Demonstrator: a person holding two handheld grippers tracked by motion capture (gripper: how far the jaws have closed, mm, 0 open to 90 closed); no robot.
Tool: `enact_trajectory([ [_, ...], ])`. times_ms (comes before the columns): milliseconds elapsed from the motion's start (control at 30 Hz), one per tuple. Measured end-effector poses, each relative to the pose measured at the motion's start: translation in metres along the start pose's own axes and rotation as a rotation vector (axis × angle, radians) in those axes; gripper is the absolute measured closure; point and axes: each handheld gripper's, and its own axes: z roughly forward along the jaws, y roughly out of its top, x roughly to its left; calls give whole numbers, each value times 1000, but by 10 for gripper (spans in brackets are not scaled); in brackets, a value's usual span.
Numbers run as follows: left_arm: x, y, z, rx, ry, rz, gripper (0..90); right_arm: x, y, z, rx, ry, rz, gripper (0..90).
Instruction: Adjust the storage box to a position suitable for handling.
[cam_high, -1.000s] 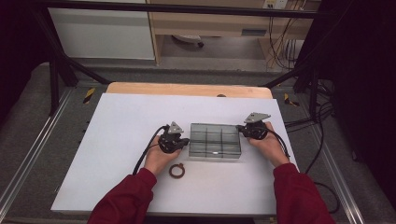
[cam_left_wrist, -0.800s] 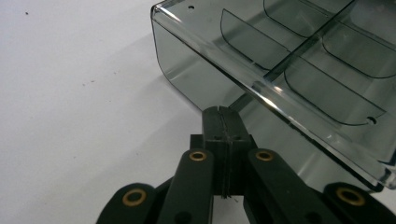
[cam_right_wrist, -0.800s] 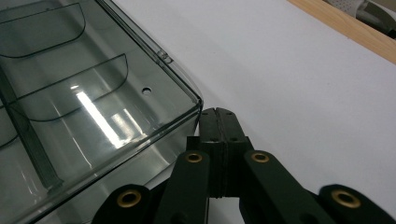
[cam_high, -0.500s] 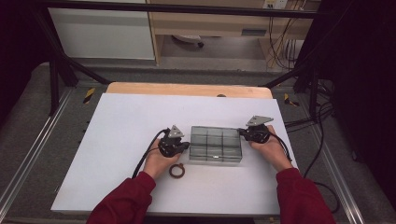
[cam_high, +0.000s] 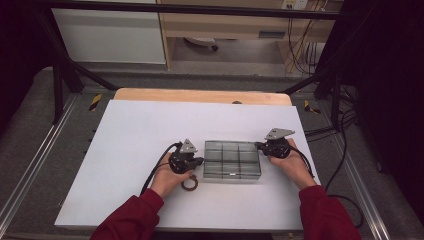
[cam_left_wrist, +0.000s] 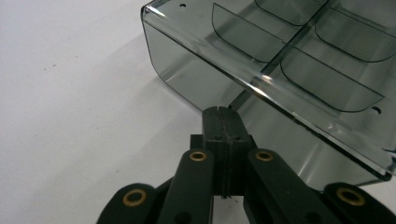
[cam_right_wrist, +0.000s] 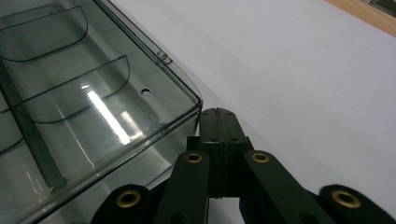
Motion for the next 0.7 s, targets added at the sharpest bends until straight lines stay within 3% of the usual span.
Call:
enact_trajectory([
  [700,-12,-12,-15,-6,-30,-3,899,24,-9,-16,1,27,-5,900],
])
